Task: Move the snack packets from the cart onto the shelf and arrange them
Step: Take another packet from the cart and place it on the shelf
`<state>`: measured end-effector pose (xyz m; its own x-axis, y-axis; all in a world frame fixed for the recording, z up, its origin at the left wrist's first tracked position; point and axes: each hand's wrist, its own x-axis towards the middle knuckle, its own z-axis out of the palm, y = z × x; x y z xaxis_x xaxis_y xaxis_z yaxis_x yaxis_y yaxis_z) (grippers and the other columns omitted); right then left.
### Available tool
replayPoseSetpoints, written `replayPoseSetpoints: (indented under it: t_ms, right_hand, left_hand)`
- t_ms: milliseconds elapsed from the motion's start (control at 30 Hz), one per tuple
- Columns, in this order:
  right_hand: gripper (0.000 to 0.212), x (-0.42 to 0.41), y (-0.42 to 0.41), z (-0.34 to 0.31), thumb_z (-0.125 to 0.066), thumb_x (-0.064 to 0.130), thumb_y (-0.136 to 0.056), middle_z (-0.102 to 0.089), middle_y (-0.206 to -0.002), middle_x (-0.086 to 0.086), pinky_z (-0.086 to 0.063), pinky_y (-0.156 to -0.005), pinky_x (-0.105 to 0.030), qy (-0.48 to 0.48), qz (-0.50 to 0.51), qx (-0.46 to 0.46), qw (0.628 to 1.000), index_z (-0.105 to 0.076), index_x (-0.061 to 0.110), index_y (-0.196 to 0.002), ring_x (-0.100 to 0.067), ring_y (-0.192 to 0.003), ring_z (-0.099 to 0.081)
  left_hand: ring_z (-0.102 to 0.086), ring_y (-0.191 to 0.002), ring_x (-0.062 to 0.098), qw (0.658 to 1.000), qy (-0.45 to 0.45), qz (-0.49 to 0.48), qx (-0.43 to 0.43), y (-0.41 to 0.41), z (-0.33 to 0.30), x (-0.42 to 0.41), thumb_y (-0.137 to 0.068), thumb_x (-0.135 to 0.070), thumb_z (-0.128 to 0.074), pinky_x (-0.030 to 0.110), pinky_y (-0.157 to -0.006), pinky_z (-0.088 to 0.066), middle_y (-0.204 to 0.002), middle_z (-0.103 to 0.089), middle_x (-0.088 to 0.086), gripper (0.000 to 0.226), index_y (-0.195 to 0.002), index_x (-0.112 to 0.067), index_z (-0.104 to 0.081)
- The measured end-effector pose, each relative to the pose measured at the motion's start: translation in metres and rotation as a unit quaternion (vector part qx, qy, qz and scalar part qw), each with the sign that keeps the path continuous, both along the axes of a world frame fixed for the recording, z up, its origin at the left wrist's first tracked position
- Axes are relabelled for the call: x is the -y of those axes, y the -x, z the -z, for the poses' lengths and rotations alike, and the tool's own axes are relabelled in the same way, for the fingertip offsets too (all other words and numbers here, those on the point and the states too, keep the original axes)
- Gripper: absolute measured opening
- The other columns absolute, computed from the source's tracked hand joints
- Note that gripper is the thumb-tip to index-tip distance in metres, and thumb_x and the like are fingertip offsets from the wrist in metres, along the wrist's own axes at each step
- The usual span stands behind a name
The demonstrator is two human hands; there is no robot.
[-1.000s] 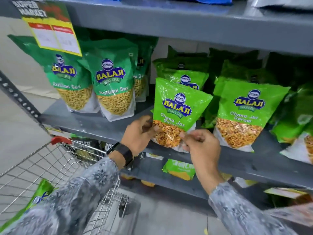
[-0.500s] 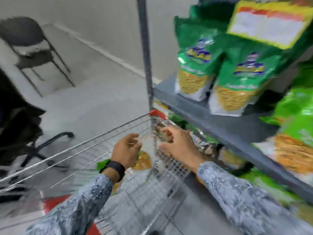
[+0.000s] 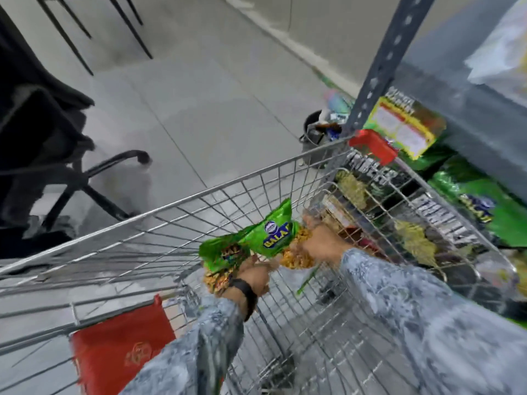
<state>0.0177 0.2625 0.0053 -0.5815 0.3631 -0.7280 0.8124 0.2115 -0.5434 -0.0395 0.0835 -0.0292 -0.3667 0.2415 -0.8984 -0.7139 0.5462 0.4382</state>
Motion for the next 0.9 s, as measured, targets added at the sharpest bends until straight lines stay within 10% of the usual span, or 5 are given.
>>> replayPoseSetpoints:
  t_ms: [100, 400, 500, 733, 900]
  right_hand:
    - [0.101, -0.011, 0.001, 0.01, -0.081, 0.019, -0.083, -0.033, -0.168, -0.006, -0.039, -0.119, -0.043, 0.022, -0.014, 0.021, 0.999, -0.021, 0.034, -0.162, -0.031, -0.151, -0.037]
    - [0.039, -0.012, -0.046, -0.052, -0.09, 0.015, -0.072, -0.077, -0.094, -0.005, -0.05, -0.065, -0.022, 0.05, 0.087, -0.059, 0.993, -0.075, 0.002, -0.105, -0.022, -0.095, -0.072]
    - [0.041, -0.014, -0.074, -0.107, -0.095, 0.021, -0.065, -0.082, -0.098, 0.002, -0.053, -0.07, -0.021, 0.029, 0.128, -0.136, 0.982, -0.08, 0.013, -0.103, -0.016, -0.098, -0.074]
    - [0.039, -0.03, -0.22, -0.264, -0.095, 0.028, -0.062, -0.084, -0.096, 0.009, -0.057, -0.076, -0.02, 0.027, 0.231, -0.341, 0.911, -0.082, 0.022, -0.099, -0.004, -0.088, -0.077]
    - [0.05, -0.046, -0.379, -0.326, -0.092, 0.025, -0.064, -0.08, -0.114, -0.016, -0.05, -0.106, -0.056, 0.034, 0.343, -0.392, 0.853, -0.08, 0.008, -0.109, -0.025, -0.104, -0.073]
  left_hand:
    - [-0.053, -0.089, 0.015, 0.996, -0.016, -0.085, -0.01, -0.019, 0.01, -0.015, -0.092, -0.017, -0.066, 0.036, -0.093, -0.05, -0.105, -0.063, 0.004, 0.025, -0.116, -0.02, -0.057]
    - [-0.062, -0.086, 0.024, 0.978, -0.145, -0.13, -0.07, -0.045, -0.058, -0.018, -0.088, -0.001, -0.068, 0.034, -0.074, -0.045, -0.104, -0.072, 0.008, 0.035, -0.114, -0.022, -0.055]
    - [-0.066, -0.103, 0.031, 0.96, -0.214, -0.089, -0.157, -0.053, -0.117, -0.02, -0.086, -0.001, -0.07, 0.046, -0.096, -0.052, -0.104, -0.07, 0.012, 0.023, -0.1, -0.018, -0.063]
    - [-0.071, -0.102, 0.026, 0.894, -0.353, 0.056, -0.27, -0.135, -0.286, -0.059, -0.082, -0.005, -0.074, 0.045, -0.092, -0.056, -0.106, -0.079, 0.001, 0.031, -0.102, -0.027, -0.077]
    - [-0.071, -0.092, 0.016, 0.861, -0.416, 0.156, -0.249, -0.244, -0.347, -0.12, -0.082, -0.003, -0.072, 0.033, -0.086, -0.057, -0.107, -0.079, 0.007, 0.031, -0.113, -0.006, -0.073]
